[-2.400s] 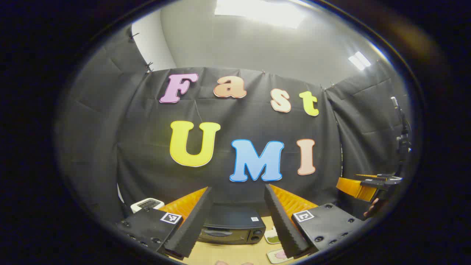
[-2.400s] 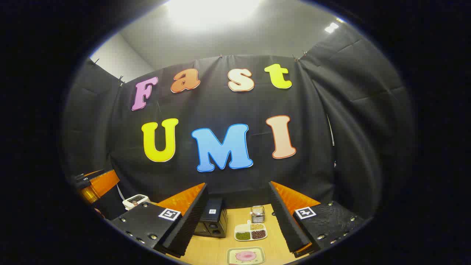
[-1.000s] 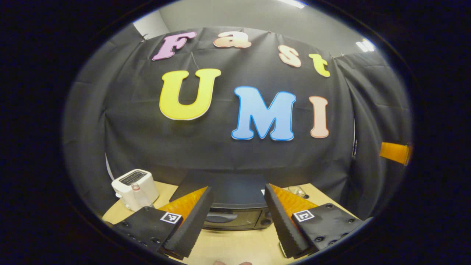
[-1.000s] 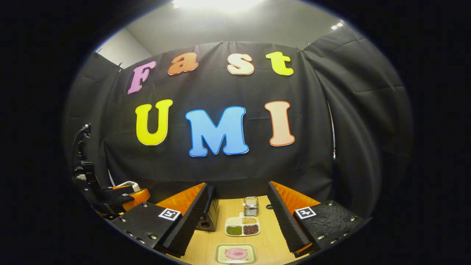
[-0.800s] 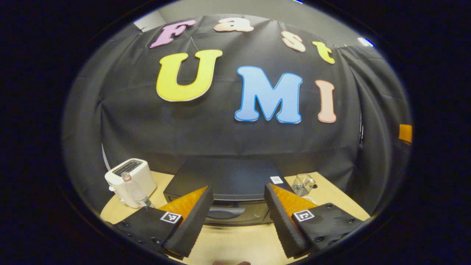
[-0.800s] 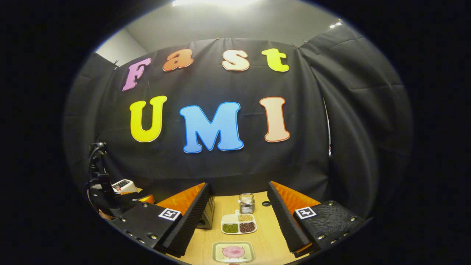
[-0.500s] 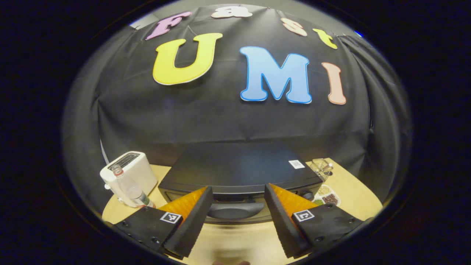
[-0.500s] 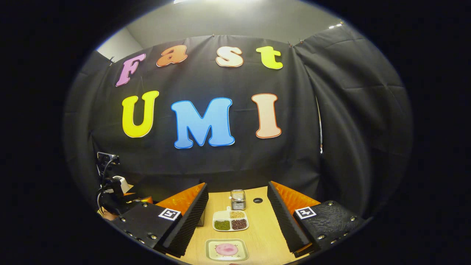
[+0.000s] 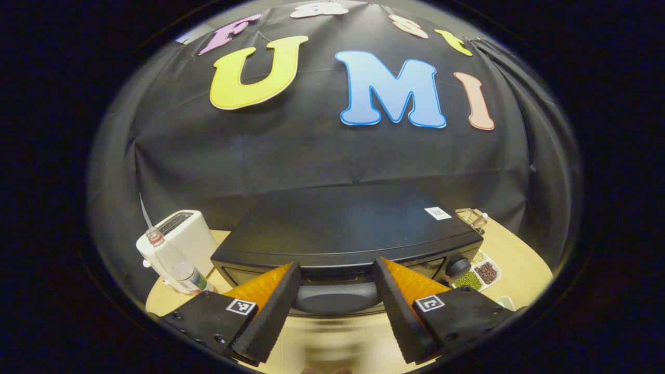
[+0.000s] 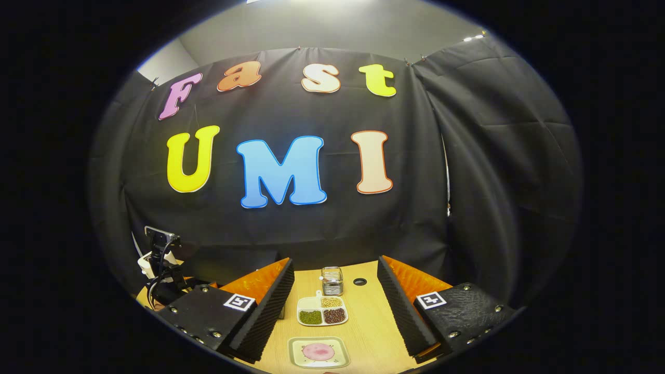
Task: Open the electric oven with the left hand, put the food in, and close the electric oven.
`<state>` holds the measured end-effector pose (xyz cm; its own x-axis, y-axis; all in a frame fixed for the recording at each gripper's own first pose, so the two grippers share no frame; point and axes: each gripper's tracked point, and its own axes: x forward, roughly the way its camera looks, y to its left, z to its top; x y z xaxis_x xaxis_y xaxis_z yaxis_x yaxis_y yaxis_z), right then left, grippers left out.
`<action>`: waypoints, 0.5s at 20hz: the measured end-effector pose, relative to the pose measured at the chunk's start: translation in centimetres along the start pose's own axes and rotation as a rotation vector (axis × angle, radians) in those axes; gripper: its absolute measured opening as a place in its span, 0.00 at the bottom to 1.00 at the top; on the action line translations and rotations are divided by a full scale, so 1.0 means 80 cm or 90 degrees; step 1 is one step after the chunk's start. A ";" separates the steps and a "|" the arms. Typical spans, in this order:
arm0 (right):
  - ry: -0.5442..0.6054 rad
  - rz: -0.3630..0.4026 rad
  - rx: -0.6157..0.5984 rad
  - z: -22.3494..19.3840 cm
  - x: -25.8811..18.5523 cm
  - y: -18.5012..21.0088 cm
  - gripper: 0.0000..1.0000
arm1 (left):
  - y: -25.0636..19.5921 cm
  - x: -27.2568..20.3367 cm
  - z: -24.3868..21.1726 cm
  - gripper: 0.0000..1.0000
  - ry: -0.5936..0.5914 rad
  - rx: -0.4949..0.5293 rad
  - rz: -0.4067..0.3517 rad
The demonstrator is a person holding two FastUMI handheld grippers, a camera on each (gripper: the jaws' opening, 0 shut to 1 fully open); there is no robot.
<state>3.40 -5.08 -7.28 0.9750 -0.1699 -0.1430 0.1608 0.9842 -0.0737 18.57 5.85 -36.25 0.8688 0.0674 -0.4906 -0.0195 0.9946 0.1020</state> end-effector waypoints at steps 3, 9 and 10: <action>-0.002 0.010 0.001 0.002 -0.002 0.011 0.98 | 0.001 -0.002 -0.003 0.95 0.004 0.003 -0.001; -0.010 0.034 -0.011 0.007 -0.010 0.030 0.98 | -0.002 -0.040 -0.025 0.99 0.011 0.014 -0.004; -0.010 0.038 -0.012 0.007 -0.010 0.032 0.94 | -0.003 -0.047 -0.031 0.99 0.013 0.017 -0.004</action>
<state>3.10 -2.43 -6.84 0.9850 -0.1104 -0.1323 0.1000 0.9915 -0.0833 14.09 5.56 -36.54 0.8584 0.0631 -0.5091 -0.0010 0.9926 0.1213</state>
